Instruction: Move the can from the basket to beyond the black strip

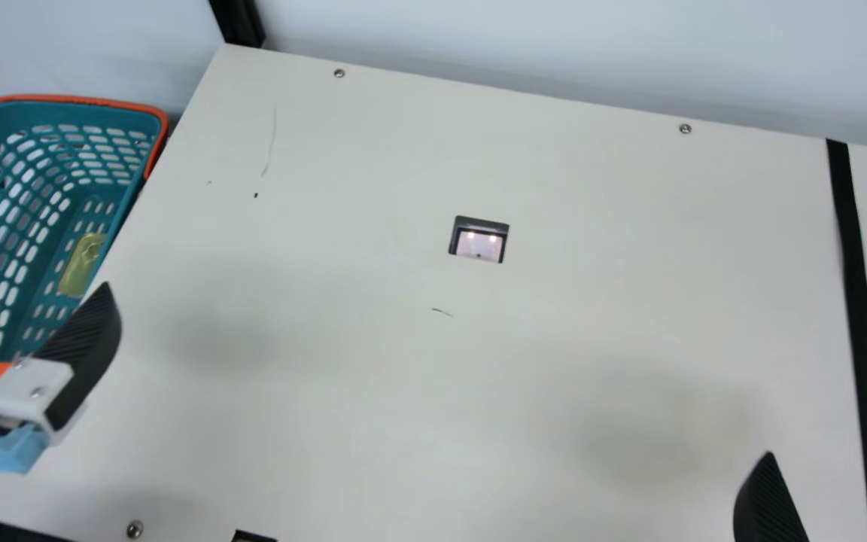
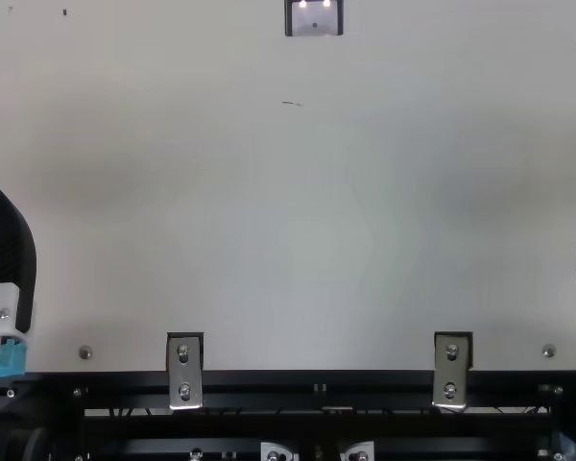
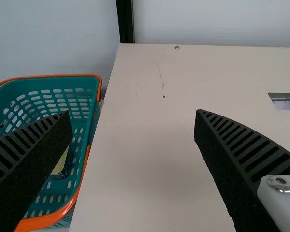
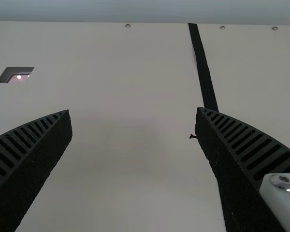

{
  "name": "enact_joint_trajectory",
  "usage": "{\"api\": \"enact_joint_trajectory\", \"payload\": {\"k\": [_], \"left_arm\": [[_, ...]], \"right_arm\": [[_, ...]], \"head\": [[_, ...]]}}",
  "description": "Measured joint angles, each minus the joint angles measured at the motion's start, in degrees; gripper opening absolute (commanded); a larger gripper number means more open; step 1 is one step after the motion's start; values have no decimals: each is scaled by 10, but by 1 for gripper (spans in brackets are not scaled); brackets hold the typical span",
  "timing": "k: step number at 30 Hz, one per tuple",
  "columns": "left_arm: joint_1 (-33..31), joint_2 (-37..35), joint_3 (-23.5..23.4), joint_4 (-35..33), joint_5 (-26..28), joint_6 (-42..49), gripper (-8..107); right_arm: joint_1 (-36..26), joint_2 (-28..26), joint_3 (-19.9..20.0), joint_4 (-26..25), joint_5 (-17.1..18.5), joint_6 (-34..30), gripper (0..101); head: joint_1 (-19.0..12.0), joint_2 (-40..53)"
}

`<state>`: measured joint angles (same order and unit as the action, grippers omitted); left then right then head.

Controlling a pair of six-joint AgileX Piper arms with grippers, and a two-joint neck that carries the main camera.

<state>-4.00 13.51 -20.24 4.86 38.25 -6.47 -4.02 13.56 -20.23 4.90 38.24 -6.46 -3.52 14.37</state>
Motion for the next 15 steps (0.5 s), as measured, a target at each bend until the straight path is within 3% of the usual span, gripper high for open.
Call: {"api": "enact_joint_trajectory", "payload": {"k": [12,15], "left_arm": [[0,0,0,0,0,0,90],[0,0,0,0,0,0,90]], "right_arm": [[0,0,0,1,0,0,101],[0,0,0,1,0,0,101]], "head": [[0,103],[-18,123]]}}
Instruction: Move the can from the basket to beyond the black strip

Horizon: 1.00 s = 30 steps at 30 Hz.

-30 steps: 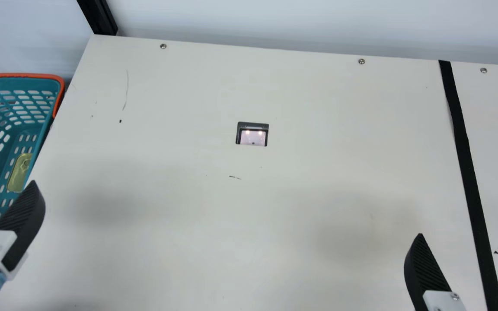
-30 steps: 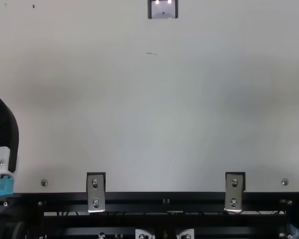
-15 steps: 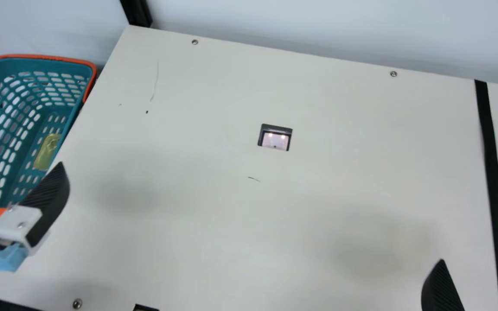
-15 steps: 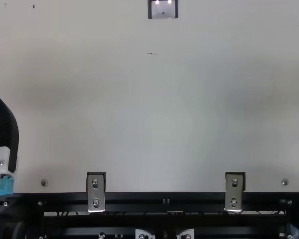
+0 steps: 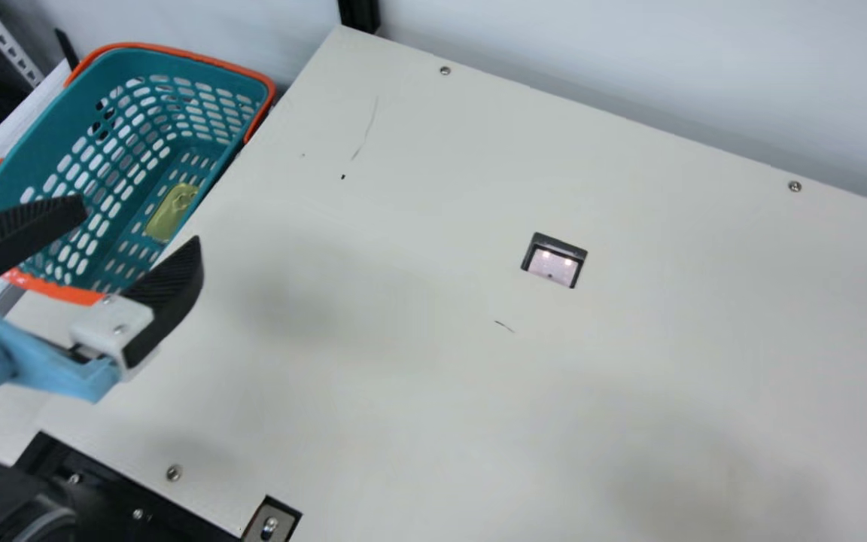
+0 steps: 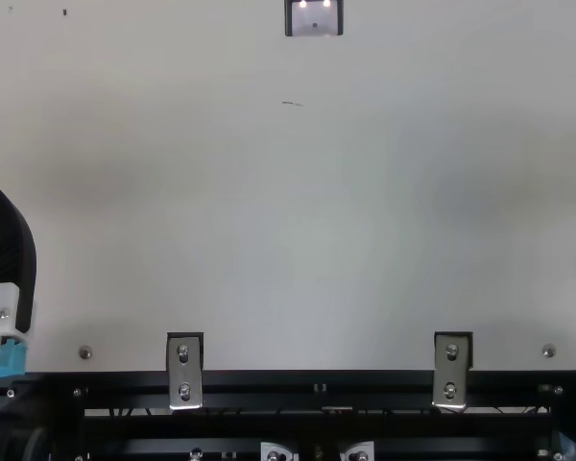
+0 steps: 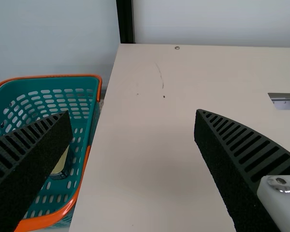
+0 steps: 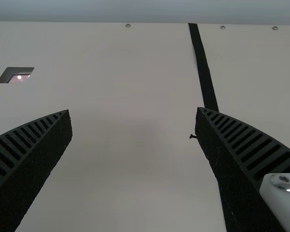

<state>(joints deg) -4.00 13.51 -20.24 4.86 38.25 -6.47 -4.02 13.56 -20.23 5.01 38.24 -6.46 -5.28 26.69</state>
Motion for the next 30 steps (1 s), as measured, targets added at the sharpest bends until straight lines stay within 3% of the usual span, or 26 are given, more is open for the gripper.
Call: {"api": "enact_joint_trajectory", "payload": {"k": [3,22,30], "left_arm": [[0,0,0,0,0,0,90],[4,1,-1,-3,-1,3,90],[57,64,-57,-23,-29,1,90]], "right_arm": [[0,0,0,0,0,0,101],[0,0,0,1,0,0,101],[0,0,0,1,0,0,101]], "head": [[-23,18],[-26,38],[-26,38]]}}
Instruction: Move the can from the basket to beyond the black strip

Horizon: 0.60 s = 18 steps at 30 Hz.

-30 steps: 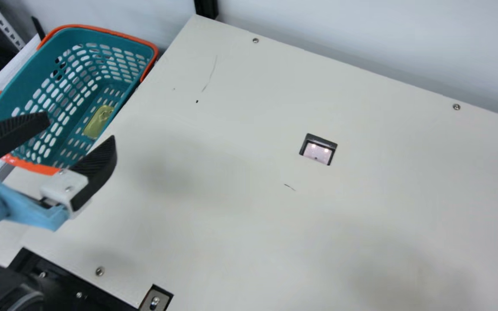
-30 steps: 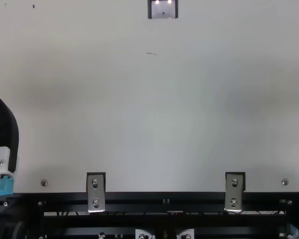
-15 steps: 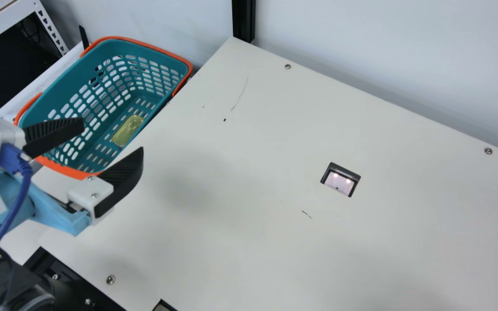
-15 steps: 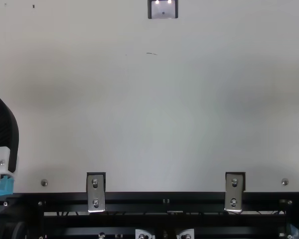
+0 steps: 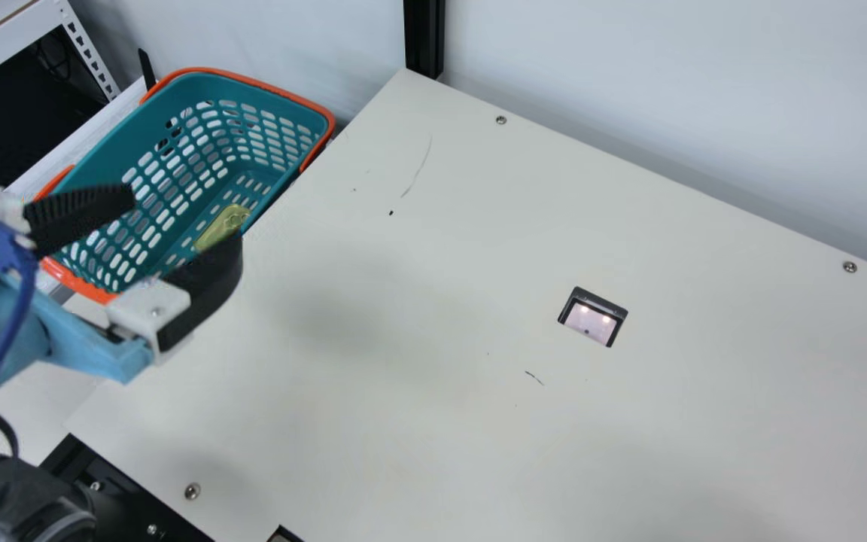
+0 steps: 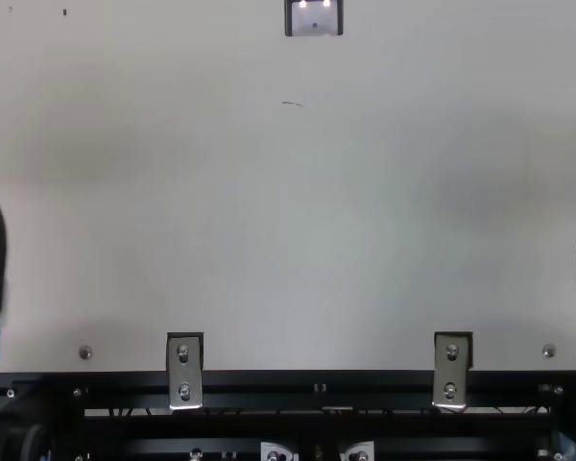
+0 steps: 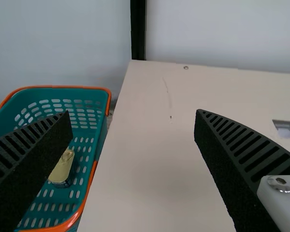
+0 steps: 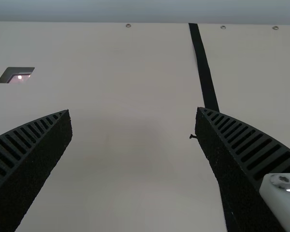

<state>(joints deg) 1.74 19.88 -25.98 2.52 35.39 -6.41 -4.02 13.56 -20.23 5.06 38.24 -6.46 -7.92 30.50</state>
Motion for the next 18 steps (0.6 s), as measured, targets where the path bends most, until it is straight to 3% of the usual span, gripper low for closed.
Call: {"api": "enact_joint_trajectory", "payload": {"k": [12,18], "left_arm": [[87,173,-154,36,9,-40,90],[119,261,-198,49,25,-21,90]], "right_arm": [[0,0,0,0,0,0,101],[0,0,0,0,0,0,101]], "head": [[-3,0],[-6,0]]}}
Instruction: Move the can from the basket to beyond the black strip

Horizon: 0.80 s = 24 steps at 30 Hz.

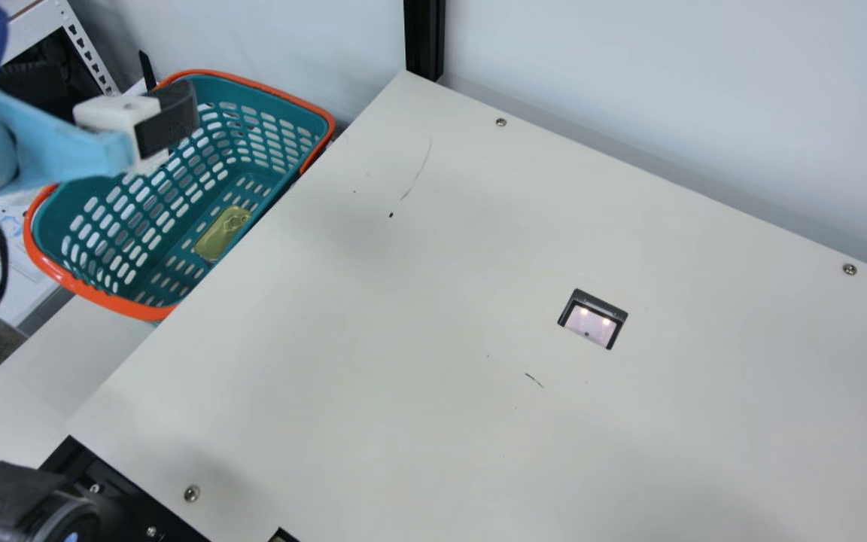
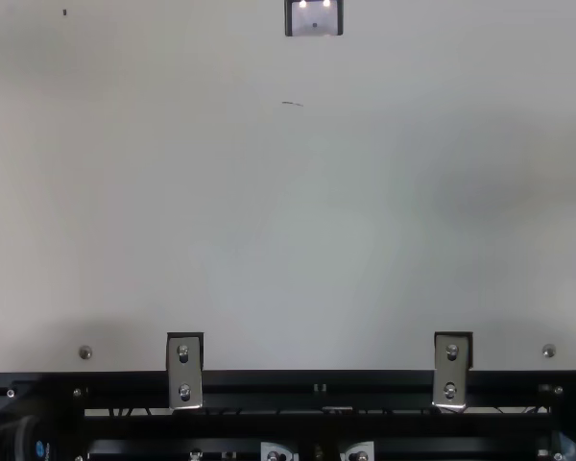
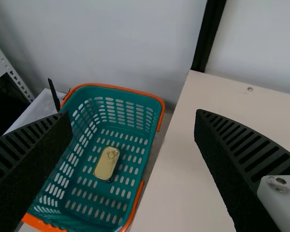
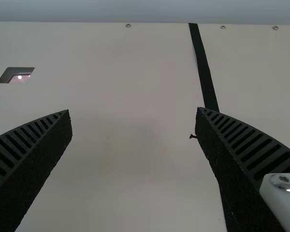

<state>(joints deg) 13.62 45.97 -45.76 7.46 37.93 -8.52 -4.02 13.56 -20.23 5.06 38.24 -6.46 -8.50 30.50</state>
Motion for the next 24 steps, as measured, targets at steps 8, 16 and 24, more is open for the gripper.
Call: {"api": "enact_joint_trajectory", "payload": {"k": [8,16,24], "left_arm": [[60,118,-21,-6,-9,60,90],[128,249,-42,-22,-38,121,90],[163,372,-78,-43,-49,185,90]], "right_arm": [[0,0,0,0,0,0,101],[0,0,0,0,0,0,101],[0,0,0,0,0,0,101]], "head": [[0,0],[3,0],[0,0]]}}
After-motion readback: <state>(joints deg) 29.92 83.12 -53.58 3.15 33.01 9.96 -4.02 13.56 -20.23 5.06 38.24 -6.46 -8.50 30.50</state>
